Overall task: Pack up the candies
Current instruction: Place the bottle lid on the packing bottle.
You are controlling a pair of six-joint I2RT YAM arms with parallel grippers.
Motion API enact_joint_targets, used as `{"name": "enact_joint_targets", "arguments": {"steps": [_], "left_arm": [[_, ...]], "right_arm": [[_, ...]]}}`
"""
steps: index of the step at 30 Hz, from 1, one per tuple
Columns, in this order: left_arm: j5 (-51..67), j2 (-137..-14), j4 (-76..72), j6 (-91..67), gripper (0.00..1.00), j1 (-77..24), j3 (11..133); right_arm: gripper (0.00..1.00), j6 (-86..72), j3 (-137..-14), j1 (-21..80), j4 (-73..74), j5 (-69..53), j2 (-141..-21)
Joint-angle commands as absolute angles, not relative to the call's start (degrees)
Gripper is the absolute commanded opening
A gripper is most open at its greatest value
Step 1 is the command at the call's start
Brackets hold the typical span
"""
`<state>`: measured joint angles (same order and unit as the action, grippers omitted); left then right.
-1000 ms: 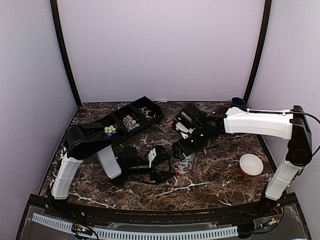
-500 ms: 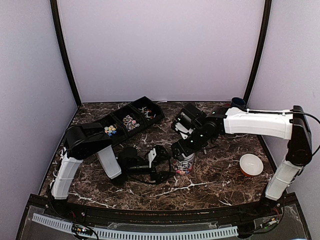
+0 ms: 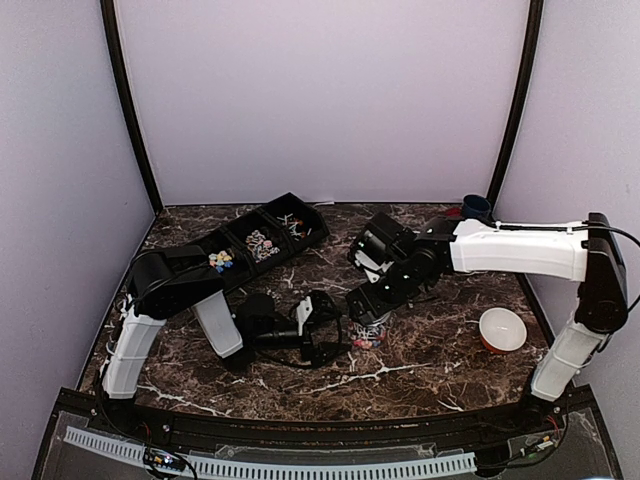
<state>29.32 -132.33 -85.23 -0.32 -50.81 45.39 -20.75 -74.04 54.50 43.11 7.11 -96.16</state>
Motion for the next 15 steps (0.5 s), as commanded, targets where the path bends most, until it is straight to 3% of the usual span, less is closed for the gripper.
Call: {"name": "enact_joint_targets", "arguments": {"steps": [1,15], "left_arm": [[29.87,-133.81,-82.13,-0.97,0.99,-50.99,45.48],[30.39,-134.01,-80.87,-1.14,0.99,-50.98,46.09]], "right_arm": [[0.95,-21.87,-72.07,55.02,41.25,8.32,-93.06],[0.98,-22.37,-71.14,55.02,39.43,12.87,-90.35]]}}
